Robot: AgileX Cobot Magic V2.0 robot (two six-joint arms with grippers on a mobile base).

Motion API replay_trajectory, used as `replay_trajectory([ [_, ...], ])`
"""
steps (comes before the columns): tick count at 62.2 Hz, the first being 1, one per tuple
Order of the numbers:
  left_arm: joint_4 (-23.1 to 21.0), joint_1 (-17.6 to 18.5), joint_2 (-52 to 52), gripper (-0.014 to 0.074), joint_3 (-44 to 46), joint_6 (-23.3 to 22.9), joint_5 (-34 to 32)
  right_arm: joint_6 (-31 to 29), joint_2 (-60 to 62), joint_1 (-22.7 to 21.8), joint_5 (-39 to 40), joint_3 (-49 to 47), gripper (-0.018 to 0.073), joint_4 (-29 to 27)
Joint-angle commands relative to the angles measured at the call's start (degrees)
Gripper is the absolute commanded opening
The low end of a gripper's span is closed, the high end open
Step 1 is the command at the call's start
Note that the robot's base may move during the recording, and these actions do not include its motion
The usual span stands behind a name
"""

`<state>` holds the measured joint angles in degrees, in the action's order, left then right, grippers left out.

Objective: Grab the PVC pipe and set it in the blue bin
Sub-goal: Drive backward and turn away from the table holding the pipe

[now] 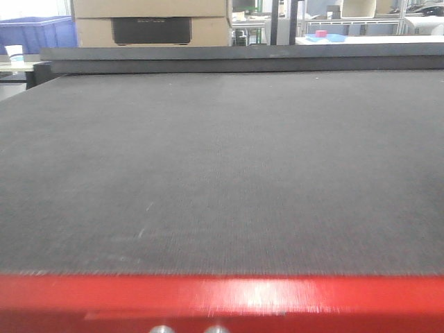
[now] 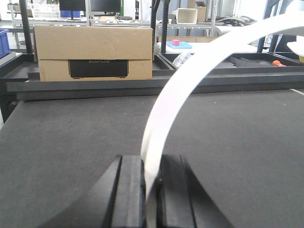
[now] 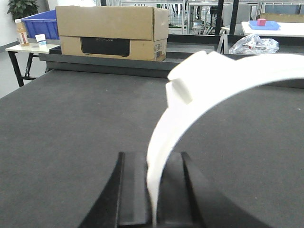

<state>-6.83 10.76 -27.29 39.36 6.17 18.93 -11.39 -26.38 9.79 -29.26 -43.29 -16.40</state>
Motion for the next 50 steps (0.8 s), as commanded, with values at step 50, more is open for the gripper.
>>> replay_trajectory([
  [50,-0.1,0.3,0.3,-0.0111,0.0,0.0,-1.8,-0.3,0.3,0.1,1.5,0.0,-0.0169,-0.1],
])
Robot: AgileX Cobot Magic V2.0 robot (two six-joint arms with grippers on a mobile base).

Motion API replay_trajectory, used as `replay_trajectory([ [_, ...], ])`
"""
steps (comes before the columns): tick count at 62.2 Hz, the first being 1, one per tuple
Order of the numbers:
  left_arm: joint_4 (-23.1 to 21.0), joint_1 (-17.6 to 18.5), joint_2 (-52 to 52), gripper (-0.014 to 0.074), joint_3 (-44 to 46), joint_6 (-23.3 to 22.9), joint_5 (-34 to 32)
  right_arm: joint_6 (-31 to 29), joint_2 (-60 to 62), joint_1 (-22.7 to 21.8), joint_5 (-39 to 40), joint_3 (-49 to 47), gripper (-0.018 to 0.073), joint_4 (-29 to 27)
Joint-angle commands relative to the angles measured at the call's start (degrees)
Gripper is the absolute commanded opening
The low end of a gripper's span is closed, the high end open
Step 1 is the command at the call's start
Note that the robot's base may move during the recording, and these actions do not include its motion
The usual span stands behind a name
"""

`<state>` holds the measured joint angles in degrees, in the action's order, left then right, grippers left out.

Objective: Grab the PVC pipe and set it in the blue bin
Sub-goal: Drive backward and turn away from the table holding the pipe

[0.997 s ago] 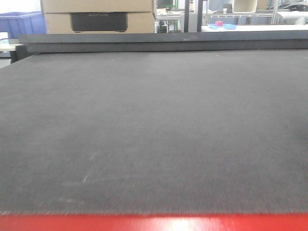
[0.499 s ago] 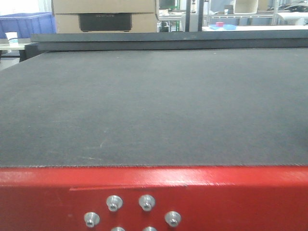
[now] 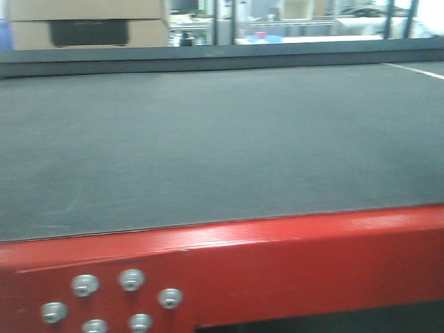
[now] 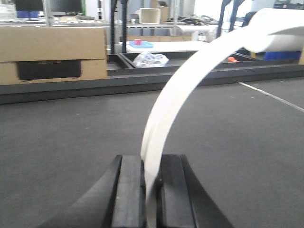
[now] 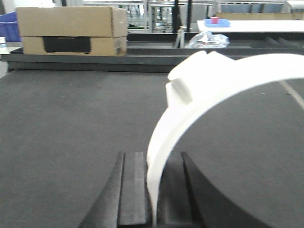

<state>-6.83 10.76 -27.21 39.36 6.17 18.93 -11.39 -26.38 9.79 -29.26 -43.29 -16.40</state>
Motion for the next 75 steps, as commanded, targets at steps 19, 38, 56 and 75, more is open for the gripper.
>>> replay_trajectory([
  [19,-0.1,0.3,0.3,-0.0111,0.0,0.0,-1.8,-0.3,0.3,0.1,1.5,0.0,-0.0169,-0.1],
  [38,-0.1,0.3,0.3,-0.0111,0.0,0.0,-2.0,-0.3,0.3,0.1,1.5,0.0,-0.0169,-0.1],
  [56,-0.1,0.3,0.3,-0.0111,0.0,0.0,-2.0,-0.3,0.3,0.1,1.5,0.0,-0.0169,-0.1],
  [75,-0.1,0.3,0.3,-0.0111,0.0,0.0,-2.0,-0.3,0.3,0.1,1.5,0.0,-0.0169,-0.1],
])
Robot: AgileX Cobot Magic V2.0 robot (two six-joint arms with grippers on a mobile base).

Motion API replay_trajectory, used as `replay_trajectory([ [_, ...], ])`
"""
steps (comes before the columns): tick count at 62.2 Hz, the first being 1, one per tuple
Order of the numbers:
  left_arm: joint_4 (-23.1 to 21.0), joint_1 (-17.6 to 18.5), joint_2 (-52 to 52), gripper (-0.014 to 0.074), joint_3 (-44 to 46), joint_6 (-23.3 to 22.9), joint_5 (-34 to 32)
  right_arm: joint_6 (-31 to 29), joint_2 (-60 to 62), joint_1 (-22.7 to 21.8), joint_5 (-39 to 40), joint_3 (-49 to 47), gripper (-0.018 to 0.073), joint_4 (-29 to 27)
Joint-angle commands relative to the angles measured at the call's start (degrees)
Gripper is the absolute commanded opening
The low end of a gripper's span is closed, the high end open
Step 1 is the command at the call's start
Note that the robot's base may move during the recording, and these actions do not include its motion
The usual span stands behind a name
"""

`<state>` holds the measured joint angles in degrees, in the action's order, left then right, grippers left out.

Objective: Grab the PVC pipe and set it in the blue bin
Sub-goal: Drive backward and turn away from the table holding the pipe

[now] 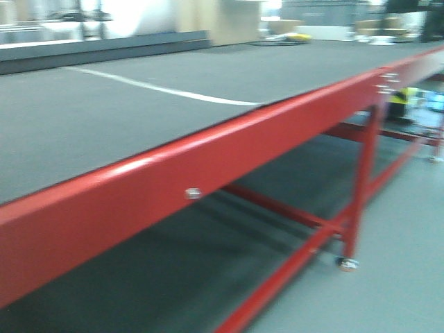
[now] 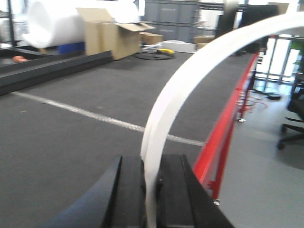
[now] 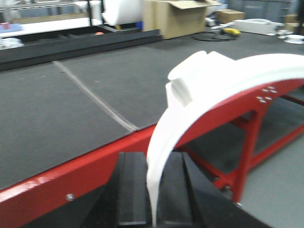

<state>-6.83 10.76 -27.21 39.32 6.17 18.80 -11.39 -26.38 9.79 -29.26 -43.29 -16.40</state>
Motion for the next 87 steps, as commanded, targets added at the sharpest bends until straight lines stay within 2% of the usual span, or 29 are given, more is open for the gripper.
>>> replay_trajectory([
  [1,-0.1,0.3,0.3,-0.0111,0.1,0.0,-1.8,-0.3,0.3,0.1,1.5,0.0,-0.0169,-0.1],
  [87,-0.1,0.3,0.3,-0.0111,0.1,0.0,-1.8,-0.3,0.3,0.1,1.5,0.0,-0.0169,-0.1],
])
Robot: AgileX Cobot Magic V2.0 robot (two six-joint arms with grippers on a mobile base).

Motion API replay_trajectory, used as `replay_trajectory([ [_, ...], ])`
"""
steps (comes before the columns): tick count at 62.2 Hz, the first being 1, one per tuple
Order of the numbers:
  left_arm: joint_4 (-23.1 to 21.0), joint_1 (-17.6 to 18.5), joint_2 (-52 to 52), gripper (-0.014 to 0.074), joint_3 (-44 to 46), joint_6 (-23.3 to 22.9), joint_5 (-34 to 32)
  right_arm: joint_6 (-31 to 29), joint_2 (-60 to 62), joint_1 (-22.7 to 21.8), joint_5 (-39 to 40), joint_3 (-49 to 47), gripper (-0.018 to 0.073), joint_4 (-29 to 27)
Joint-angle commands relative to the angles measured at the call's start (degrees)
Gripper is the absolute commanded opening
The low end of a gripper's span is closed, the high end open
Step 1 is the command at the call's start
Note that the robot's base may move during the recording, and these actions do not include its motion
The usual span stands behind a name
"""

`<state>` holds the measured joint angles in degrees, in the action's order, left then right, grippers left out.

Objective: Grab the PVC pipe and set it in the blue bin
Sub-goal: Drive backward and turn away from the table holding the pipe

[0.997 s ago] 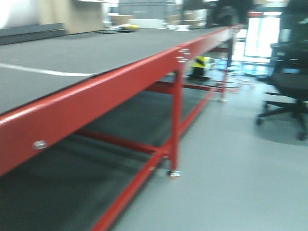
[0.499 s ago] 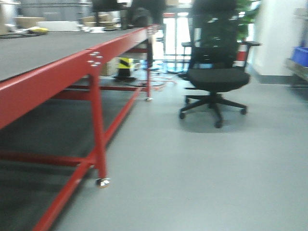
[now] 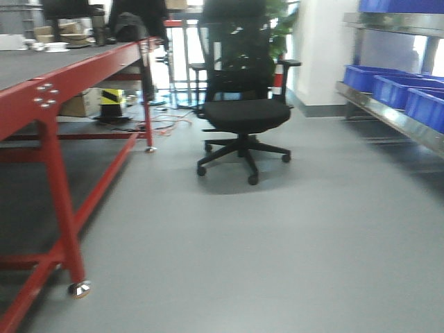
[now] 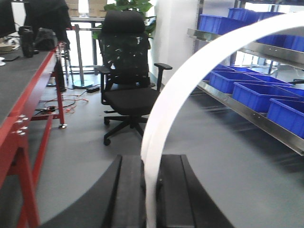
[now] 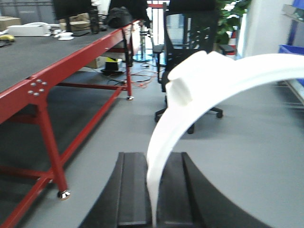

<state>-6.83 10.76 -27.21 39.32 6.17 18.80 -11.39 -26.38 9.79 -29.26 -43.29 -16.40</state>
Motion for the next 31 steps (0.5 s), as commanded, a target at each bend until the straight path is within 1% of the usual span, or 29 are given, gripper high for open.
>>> replay_trajectory([
  [1,-0.1,0.3,0.3,-0.0111,0.1,0.0,-1.8,-0.3,0.3,0.1,1.5,0.0,-0.0169,-0.1],
  [31,-0.1,0.3,0.3,-0.0111,0.1,0.0,-1.8,-0.3,0.3,0.1,1.5,0.0,-0.0169,-0.1],
])
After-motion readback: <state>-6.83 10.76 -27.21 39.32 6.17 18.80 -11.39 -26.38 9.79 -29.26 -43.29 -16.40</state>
